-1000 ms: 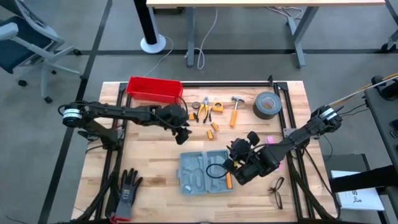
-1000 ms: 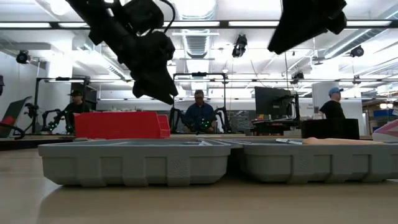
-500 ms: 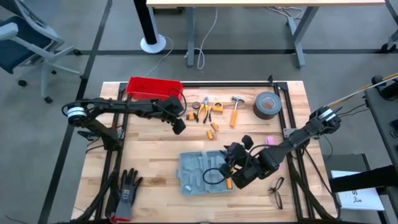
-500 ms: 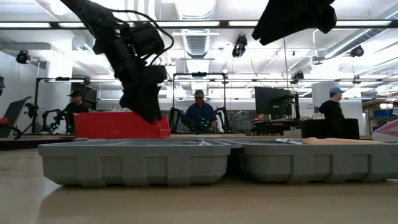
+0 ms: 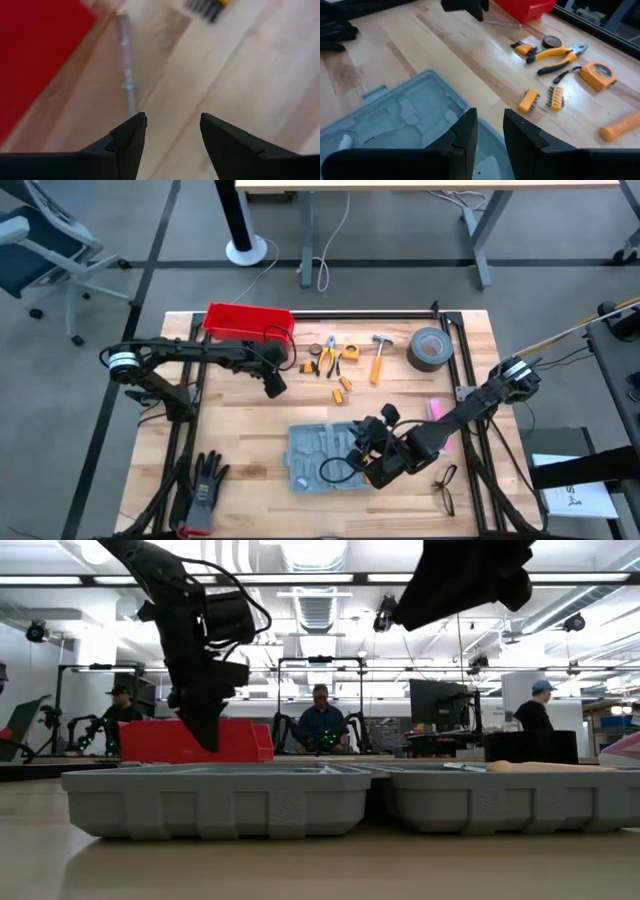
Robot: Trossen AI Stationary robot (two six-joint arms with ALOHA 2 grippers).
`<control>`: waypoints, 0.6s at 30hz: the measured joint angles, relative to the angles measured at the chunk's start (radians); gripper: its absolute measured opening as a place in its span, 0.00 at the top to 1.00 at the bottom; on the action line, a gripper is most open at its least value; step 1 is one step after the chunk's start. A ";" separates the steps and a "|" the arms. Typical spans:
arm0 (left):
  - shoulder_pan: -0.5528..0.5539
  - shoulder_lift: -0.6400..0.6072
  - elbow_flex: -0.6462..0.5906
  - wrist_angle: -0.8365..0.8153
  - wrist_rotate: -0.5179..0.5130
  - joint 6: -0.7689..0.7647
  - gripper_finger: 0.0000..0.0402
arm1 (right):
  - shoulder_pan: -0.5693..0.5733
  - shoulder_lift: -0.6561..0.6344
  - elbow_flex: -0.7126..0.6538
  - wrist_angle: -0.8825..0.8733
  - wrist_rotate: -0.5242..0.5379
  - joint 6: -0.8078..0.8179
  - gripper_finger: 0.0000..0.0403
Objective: Prefit tool cases
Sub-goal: Put the voltage tester screwdriver into the gray toolbox
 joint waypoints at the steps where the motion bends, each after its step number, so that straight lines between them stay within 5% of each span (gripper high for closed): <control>1: 0.000 0.000 0.000 -0.009 -0.020 0.000 0.51 | 0.000 0.000 0.000 0.007 0.001 -0.009 0.82; 18: 0.041 0.095 0.000 0.000 -0.046 -0.001 0.54 | 0.000 0.000 0.000 0.058 0.004 -0.045 0.82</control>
